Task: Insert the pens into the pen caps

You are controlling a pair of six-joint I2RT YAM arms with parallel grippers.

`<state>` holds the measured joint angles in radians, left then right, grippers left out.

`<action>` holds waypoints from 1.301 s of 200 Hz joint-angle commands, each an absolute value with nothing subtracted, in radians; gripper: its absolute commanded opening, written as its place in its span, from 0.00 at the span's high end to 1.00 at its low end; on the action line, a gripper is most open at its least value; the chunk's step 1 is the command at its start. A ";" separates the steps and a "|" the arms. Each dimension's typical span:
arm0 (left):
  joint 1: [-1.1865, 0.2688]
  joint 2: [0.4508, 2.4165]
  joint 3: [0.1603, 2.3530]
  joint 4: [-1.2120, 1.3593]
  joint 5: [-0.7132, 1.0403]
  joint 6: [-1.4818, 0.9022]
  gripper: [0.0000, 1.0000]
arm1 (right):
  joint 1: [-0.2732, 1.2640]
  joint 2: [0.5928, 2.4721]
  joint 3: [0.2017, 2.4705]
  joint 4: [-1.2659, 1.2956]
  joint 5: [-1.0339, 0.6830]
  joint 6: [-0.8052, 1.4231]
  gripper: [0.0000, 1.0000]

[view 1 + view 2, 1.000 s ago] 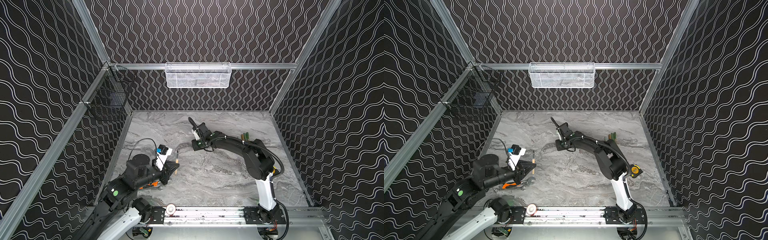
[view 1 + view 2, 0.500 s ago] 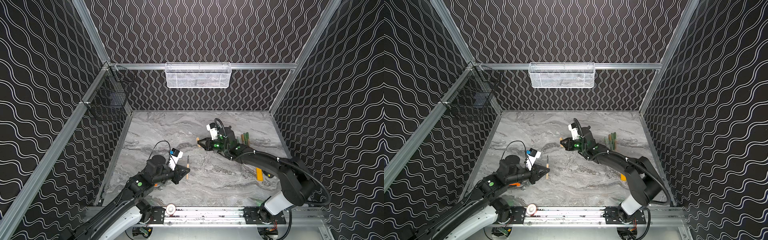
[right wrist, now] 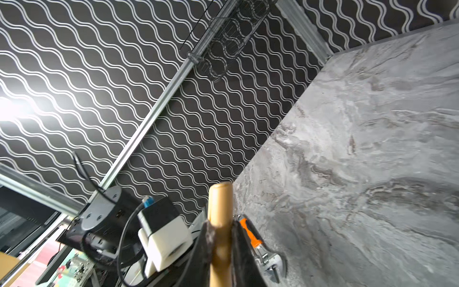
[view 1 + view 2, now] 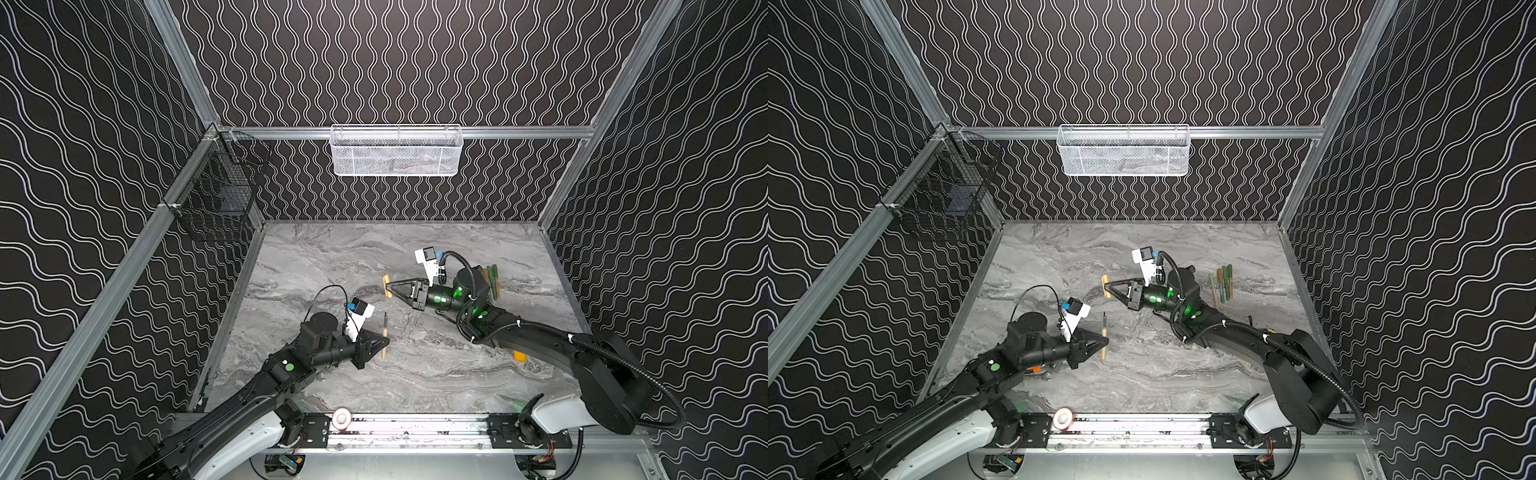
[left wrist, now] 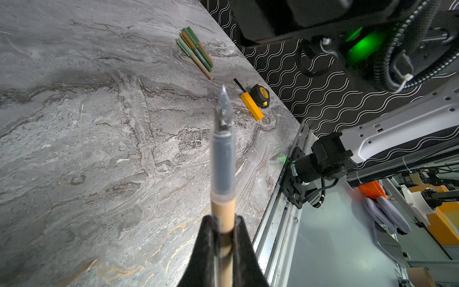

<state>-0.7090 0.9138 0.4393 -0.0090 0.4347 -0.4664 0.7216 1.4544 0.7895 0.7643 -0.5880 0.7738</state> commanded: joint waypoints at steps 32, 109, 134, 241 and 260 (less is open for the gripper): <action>-0.712 0.873 0.452 0.059 0.436 -0.449 1.00 | 0.749 1.419 0.764 0.818 -0.581 0.742 0.86; -0.711 0.871 0.463 0.055 0.442 -0.443 1.00 | 0.778 1.430 0.729 0.917 -0.585 0.758 0.87; -0.710 0.864 0.465 0.051 0.436 -0.444 1.00 | 0.788 1.425 0.729 0.913 -0.581 0.747 0.87; -0.711 0.857 0.450 0.054 0.441 -0.451 1.00 | 0.808 1.423 0.740 0.936 -0.555 0.732 0.87; -0.710 0.849 0.446 0.051 0.437 -0.453 1.00 | 0.808 1.416 0.753 0.921 -0.555 0.717 0.87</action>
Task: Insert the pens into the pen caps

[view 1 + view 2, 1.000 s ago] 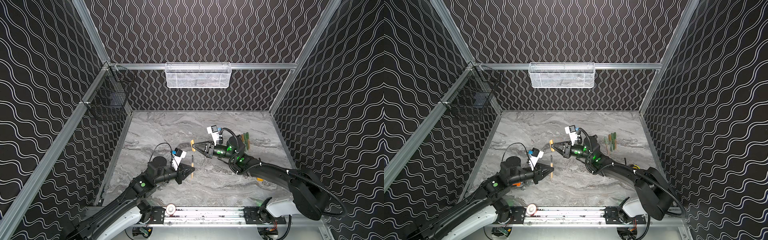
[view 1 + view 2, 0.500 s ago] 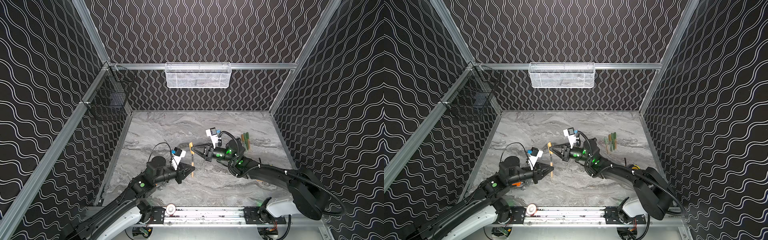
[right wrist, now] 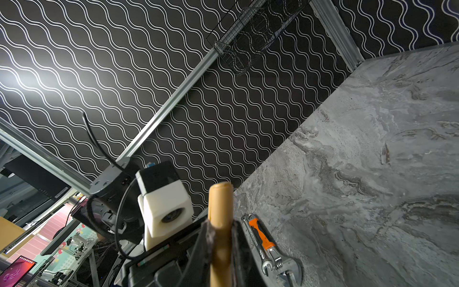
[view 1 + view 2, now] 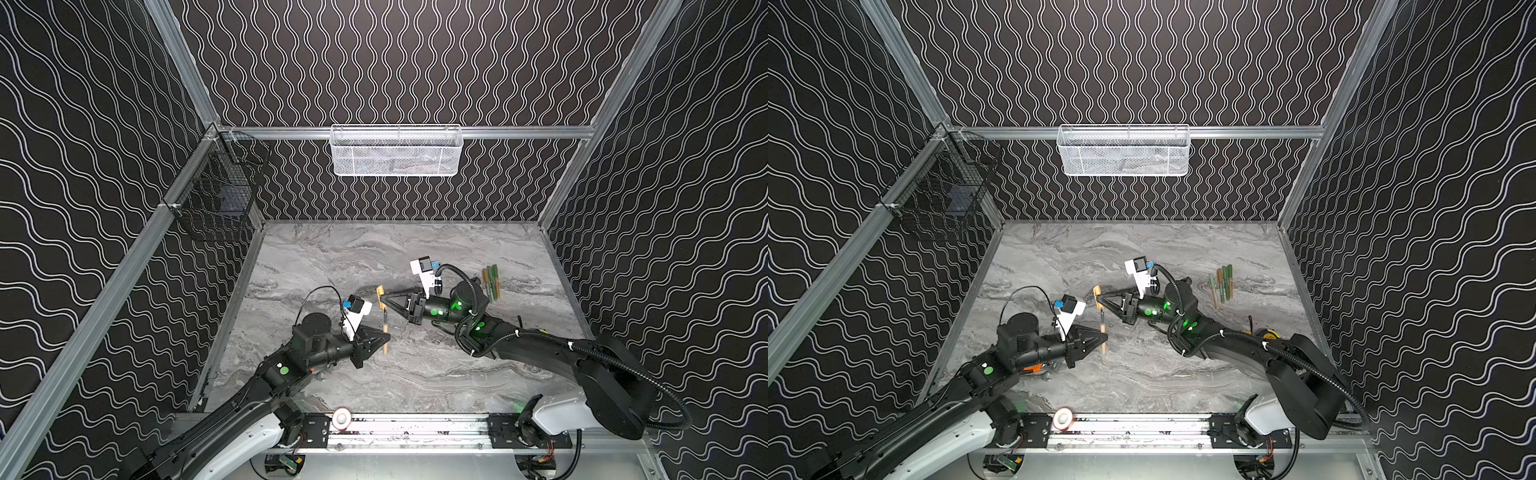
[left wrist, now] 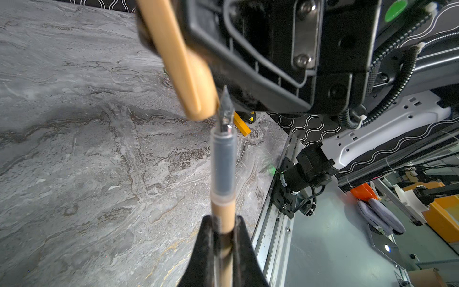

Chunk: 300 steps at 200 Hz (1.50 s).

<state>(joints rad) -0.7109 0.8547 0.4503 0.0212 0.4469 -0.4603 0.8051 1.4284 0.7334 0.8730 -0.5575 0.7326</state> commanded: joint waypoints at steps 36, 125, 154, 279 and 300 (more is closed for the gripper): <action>-0.710 0.842 0.447 0.046 0.434 -0.453 1.00 | 0.808 1.413 0.767 0.910 -0.559 0.703 0.87; -0.711 0.833 0.465 0.032 0.410 -0.442 1.00 | 0.810 1.423 0.740 0.957 -0.593 0.726 0.87; -0.712 0.830 0.469 0.030 0.404 -0.437 1.00 | 0.812 1.423 0.722 0.969 -0.598 0.728 0.87; -0.709 0.796 0.492 0.076 0.412 -0.417 1.00 | 0.860 1.459 0.594 1.266 -0.547 0.746 0.87; -0.709 0.798 0.502 0.075 0.416 -0.413 1.00 | 0.877 1.473 0.591 1.277 -0.526 0.733 0.88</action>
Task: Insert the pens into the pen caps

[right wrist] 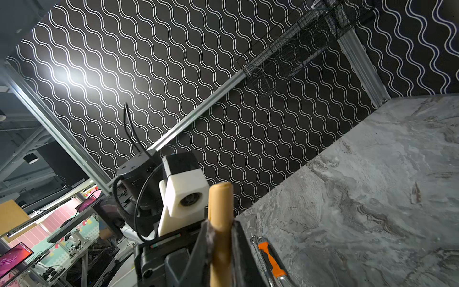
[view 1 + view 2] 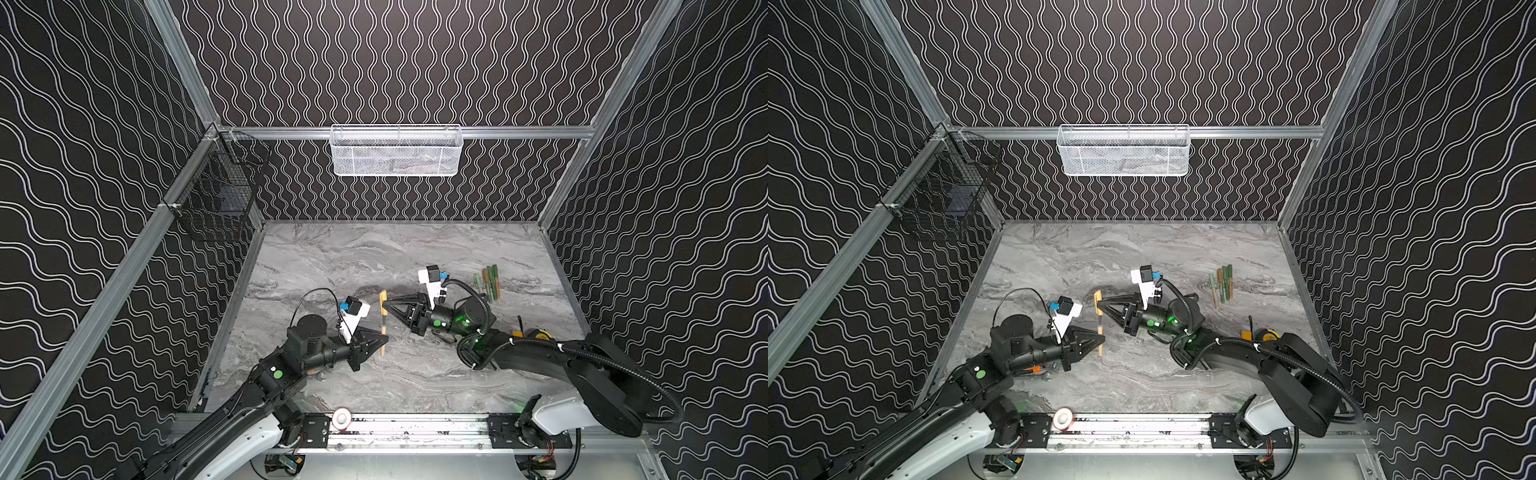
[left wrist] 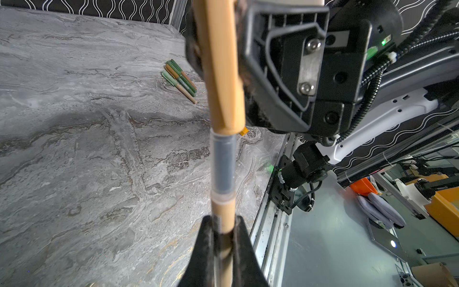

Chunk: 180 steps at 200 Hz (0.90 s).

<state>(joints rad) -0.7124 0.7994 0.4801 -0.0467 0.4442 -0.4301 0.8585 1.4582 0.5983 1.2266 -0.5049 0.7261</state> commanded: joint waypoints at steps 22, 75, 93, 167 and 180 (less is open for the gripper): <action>-0.709 0.796 0.503 0.079 0.413 -0.411 1.00 | 0.900 1.466 0.594 1.244 -0.499 0.688 0.88; -0.709 0.794 0.515 0.076 0.400 -0.402 1.00 | 0.940 1.431 0.605 1.120 -0.437 0.587 0.88; -0.709 0.773 0.523 0.063 0.383 -0.399 1.00 | 0.942 1.426 0.596 1.113 -0.432 0.583 0.88; -0.709 0.723 0.546 0.040 0.358 -0.378 1.00 | 0.945 1.372 0.575 1.009 -0.396 0.539 0.89; -0.710 0.731 0.549 0.041 0.359 -0.375 1.00 | 0.946 1.376 0.577 1.022 -0.403 0.546 0.89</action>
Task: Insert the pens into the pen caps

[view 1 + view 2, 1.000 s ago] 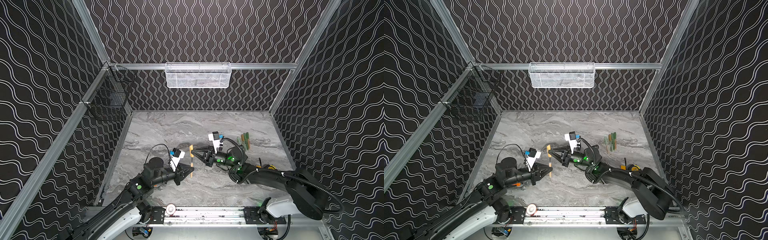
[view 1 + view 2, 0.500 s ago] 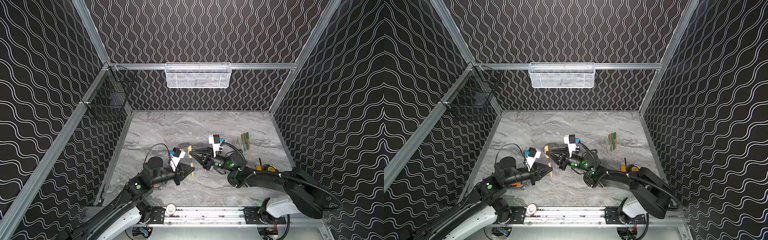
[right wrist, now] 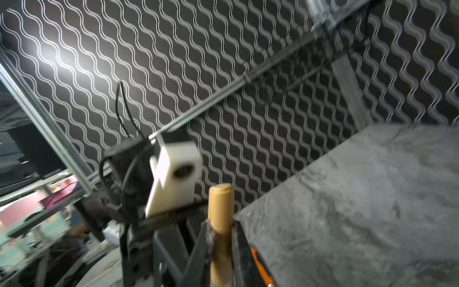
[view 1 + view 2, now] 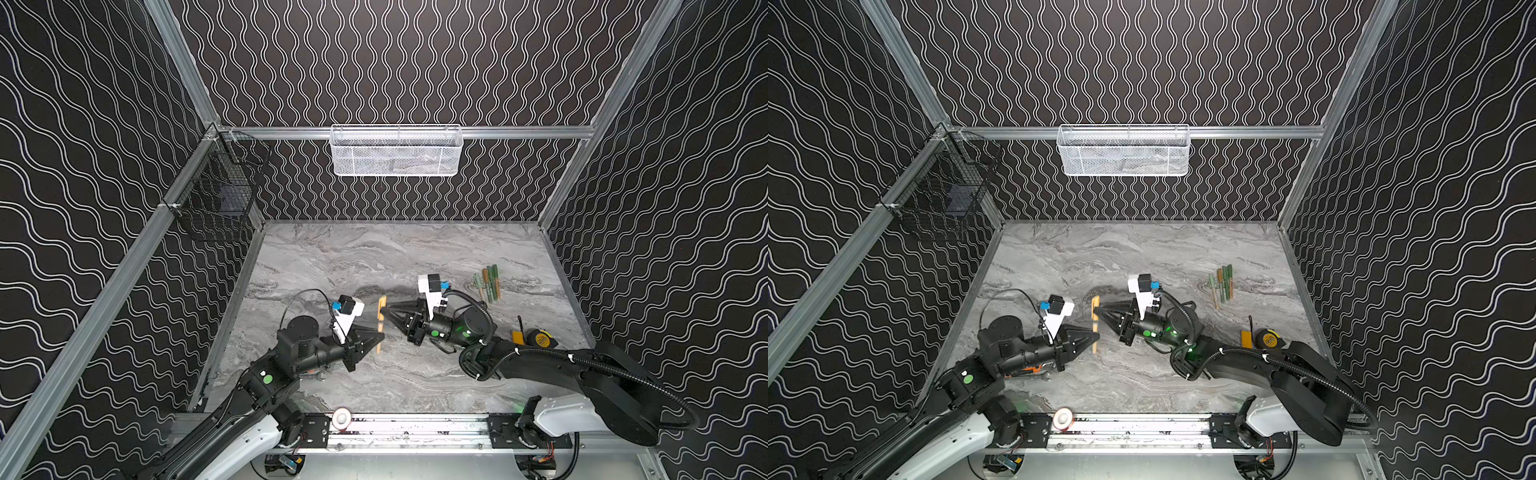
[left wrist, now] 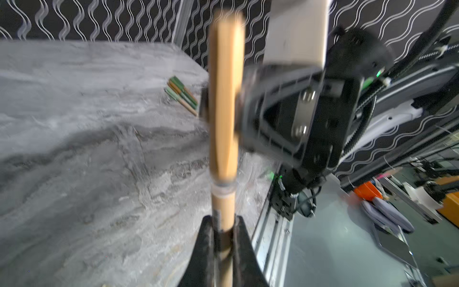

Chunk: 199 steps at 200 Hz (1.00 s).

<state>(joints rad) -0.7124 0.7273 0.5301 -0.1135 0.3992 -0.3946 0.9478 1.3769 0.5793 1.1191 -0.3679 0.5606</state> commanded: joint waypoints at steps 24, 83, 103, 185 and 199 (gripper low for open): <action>-0.709 0.743 0.554 0.043 0.365 -0.370 1.00 | 0.951 1.393 0.580 1.066 -0.420 0.575 0.89; -0.710 0.743 0.581 0.022 0.390 -0.358 1.00 | 0.962 1.369 0.555 1.083 -0.420 0.600 0.88; -0.710 0.782 0.608 0.017 0.453 -0.352 1.00 | 0.960 1.321 0.563 1.034 -0.449 0.592 0.86; -0.710 0.847 0.647 0.043 0.606 -0.350 1.00 | 0.865 1.102 0.619 0.706 -0.653 0.572 0.47; -0.710 0.856 0.639 0.070 0.626 -0.361 1.00 | 0.847 1.074 0.629 0.657 -0.692 0.557 0.41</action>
<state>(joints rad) -0.7097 0.8433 0.6422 -0.0177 0.5636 -0.3622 0.8680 1.1084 0.6090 0.7773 -0.5823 0.5816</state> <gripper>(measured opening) 0.103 0.561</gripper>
